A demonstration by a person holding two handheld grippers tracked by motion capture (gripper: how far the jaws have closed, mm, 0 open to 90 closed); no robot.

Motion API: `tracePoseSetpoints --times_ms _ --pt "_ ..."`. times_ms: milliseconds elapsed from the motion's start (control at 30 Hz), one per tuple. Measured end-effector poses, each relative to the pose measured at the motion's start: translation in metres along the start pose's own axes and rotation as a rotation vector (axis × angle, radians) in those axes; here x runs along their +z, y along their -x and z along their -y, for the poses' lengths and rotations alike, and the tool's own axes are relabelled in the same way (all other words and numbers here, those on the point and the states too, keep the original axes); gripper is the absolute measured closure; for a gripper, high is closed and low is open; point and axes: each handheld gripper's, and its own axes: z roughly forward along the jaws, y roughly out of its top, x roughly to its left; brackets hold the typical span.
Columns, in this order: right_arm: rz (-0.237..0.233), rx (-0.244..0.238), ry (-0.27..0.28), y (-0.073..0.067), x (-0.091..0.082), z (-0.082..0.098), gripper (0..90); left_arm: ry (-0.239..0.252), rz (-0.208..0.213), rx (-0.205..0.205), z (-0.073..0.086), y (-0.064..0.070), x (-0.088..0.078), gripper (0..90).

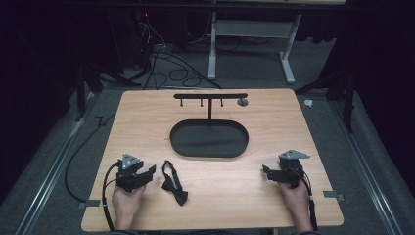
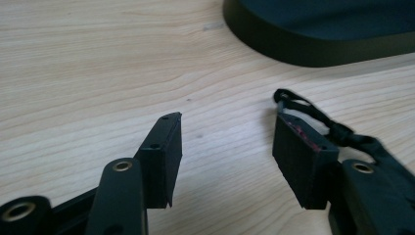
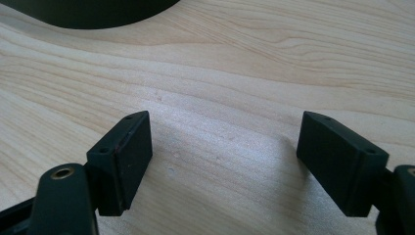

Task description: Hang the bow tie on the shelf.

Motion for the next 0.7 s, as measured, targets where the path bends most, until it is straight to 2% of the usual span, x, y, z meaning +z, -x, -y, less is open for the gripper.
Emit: tracePoseSetpoints --times_ms 433,500,700 --pt "0.000 0.002 0.001 0.000 0.000 0.000 21.9 -0.028 0.060 0.037 -0.012 0.017 0.015 50.6" --pt "0.000 0.000 0.000 0.000 0.000 0.000 22.0 -0.046 0.070 0.034 -0.011 0.020 0.020 50.6" --pt "0.000 -0.002 0.000 0.000 0.000 0.000 21.9 -0.082 0.050 0.053 -0.009 0.022 0.029 51.6"
